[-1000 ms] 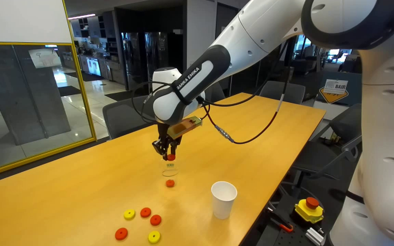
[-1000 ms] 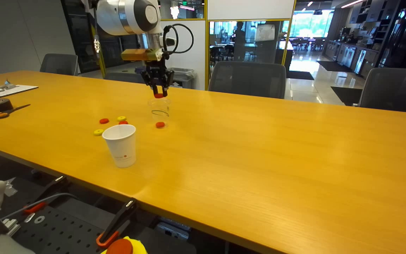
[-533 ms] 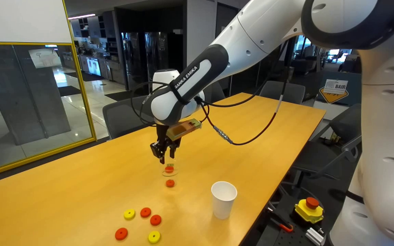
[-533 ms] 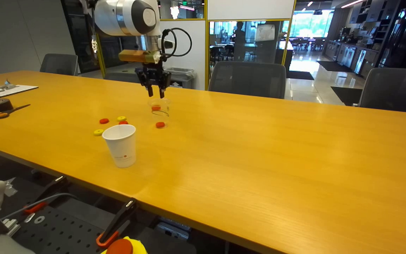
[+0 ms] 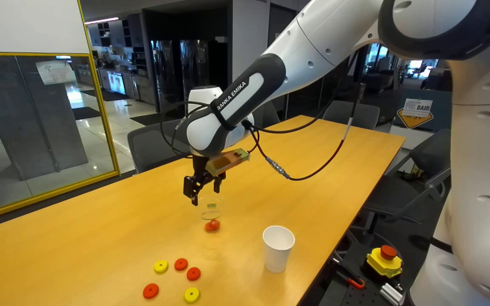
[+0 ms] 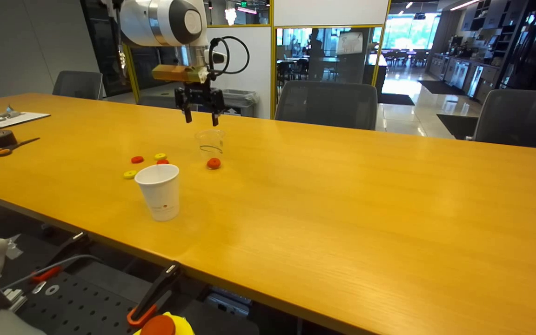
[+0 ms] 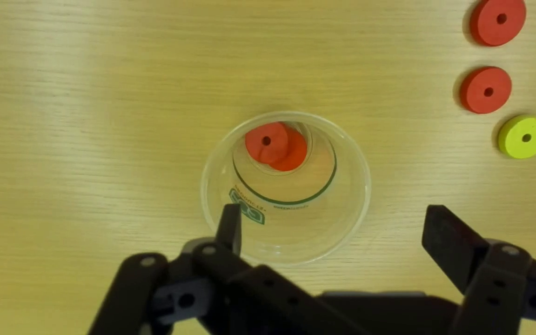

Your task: Pick up the orange and yellow objects and put them in the cups

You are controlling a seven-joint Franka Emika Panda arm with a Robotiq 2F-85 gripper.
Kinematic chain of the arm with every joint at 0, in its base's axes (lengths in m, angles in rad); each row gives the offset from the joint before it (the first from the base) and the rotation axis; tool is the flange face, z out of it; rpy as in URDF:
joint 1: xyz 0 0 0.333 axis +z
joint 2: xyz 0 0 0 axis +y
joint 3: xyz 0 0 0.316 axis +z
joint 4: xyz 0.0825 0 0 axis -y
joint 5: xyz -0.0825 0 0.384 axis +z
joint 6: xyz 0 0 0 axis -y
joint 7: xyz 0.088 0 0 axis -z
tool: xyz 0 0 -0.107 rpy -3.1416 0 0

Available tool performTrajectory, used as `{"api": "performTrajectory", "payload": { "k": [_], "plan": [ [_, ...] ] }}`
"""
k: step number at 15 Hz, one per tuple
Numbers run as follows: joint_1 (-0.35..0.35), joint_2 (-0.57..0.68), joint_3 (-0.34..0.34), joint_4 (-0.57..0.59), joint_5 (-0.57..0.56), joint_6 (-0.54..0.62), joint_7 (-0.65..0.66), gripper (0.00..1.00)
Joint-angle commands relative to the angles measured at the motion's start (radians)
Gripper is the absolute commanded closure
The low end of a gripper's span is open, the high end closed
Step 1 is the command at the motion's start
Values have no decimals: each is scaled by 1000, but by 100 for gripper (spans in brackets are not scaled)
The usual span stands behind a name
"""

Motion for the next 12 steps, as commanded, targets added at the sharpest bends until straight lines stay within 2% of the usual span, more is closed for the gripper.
{"api": "performTrajectory", "payload": {
  "k": [1, 7, 12],
  "plan": [
    [44, -78, 31, -87, -17, 44, 40, 0],
    [142, -54, 103, -145, -40, 132, 117, 0],
    [198, 58, 108, -79, -62, 155, 154, 0]
  ]
}}
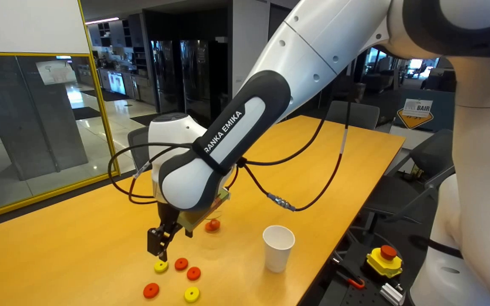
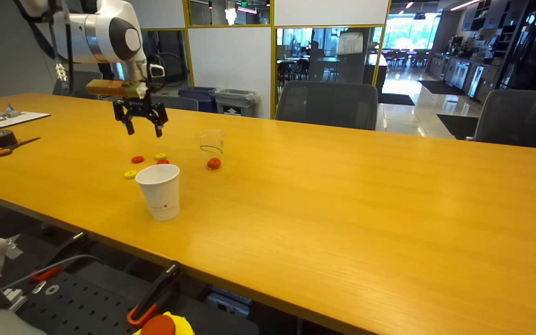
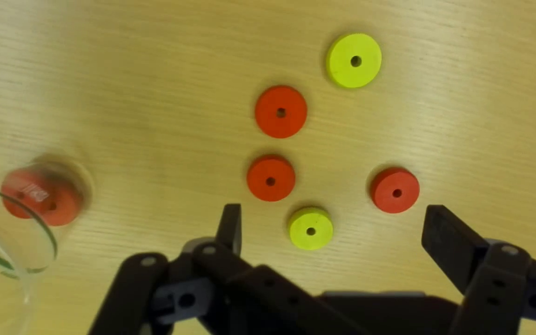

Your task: Pick up the orange and yellow objects and put them in the cups

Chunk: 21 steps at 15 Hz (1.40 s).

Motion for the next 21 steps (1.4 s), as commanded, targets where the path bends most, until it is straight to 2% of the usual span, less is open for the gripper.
{"api": "performTrajectory", "payload": {
  "k": [1, 10, 21],
  "plan": [
    [29, 94, -12, 73, -45, 23, 37, 0],
    [37, 300, -36, 275, -30, -6, 11, 0],
    [26, 373, -39, 335, -8, 0, -2, 0]
  ]
}}
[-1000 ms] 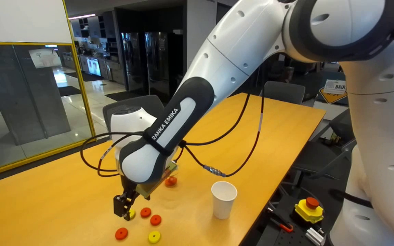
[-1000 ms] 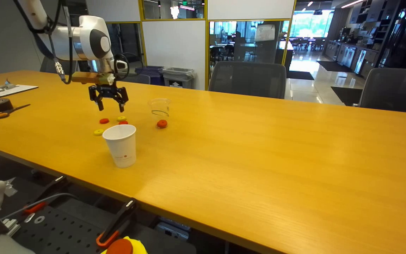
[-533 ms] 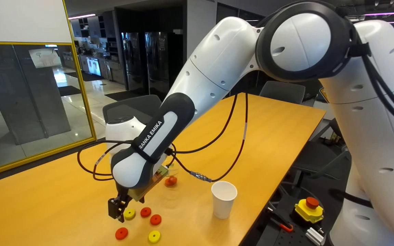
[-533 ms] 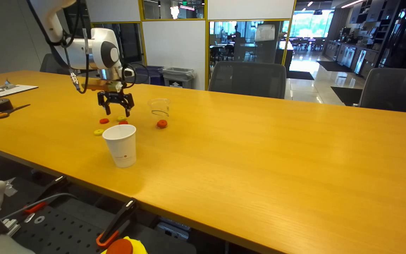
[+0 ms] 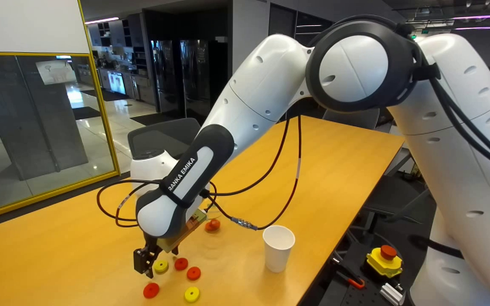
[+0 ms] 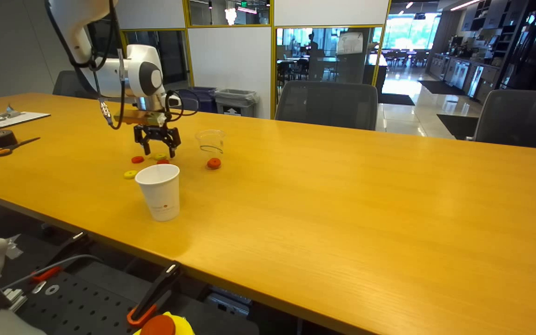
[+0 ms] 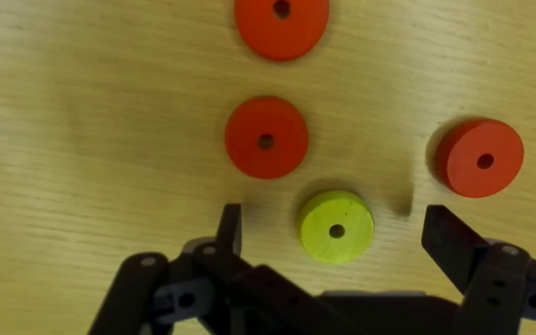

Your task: Pick up the orange and yellow objects and put them in the cups

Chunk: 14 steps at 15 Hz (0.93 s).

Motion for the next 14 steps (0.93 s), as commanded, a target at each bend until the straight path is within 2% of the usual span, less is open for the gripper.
{"api": "performTrajectory", "payload": {
  "k": [1, 4, 5, 7, 13, 14],
  "plan": [
    [5, 19, -6, 37, 20, -8, -13, 0],
    [5, 23, -9, 41, 19, -9, -12, 0],
    [7, 25, -12, 41, 17, -7, -9, 25],
    [9, 27, -14, 42, 15, -5, -8, 34],
    [10, 20, -19, 49, 14, -8, -5, 81],
    [11, 15, -20, 48, 13, -8, -4, 78]
  ]
}}
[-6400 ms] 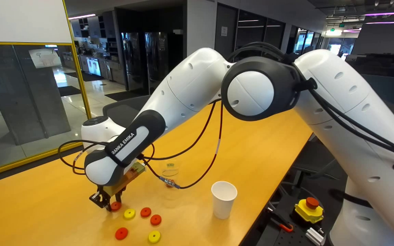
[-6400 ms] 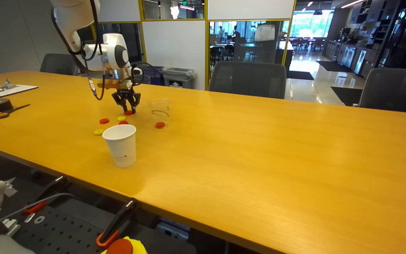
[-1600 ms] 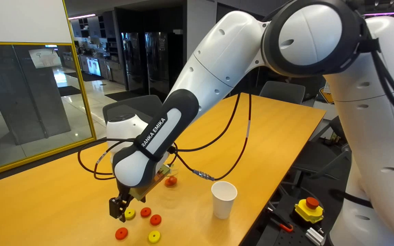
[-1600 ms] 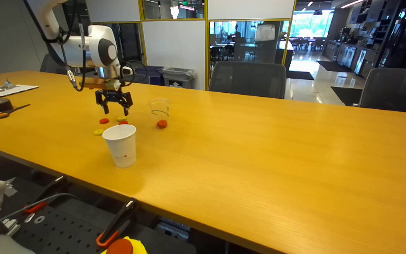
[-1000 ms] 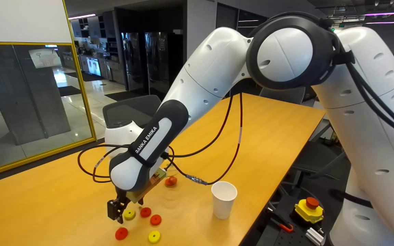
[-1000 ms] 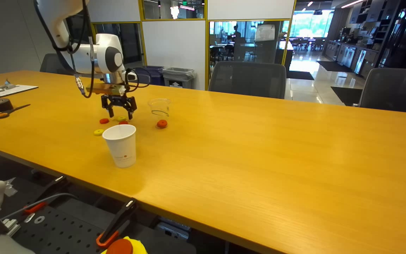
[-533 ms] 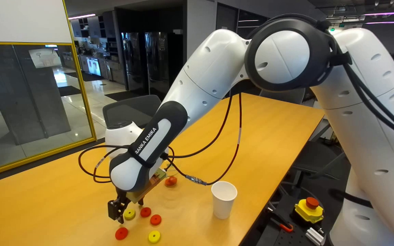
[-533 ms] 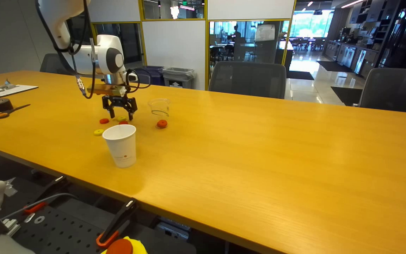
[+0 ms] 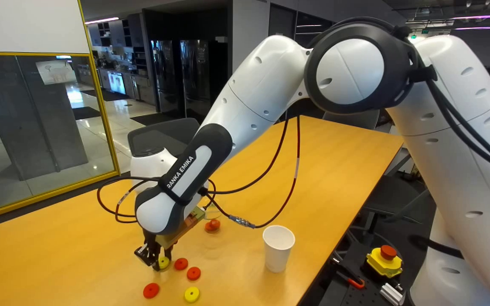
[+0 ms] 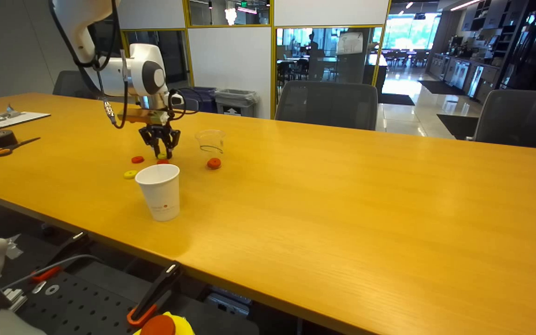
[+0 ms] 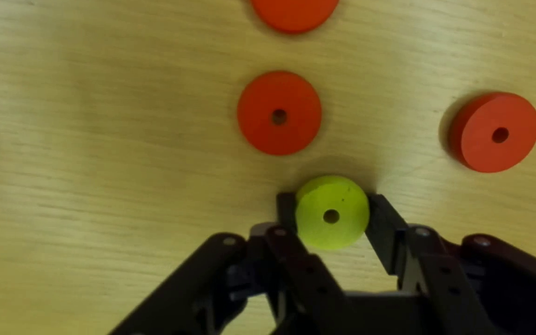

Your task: Pick up the orange and yellow objects and put them in the cups

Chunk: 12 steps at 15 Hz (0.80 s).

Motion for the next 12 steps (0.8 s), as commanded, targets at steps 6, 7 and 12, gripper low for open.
{"api": "performTrajectory", "payload": {
  "k": [6, 7, 12],
  "plan": [
    [10, -110, -22, -63, -8, -55, -2, 78],
    [10, -138, -27, -89, -13, -55, 4, 78],
    [-11, -358, -69, -326, -53, -13, 32, 78]
  ]
}}
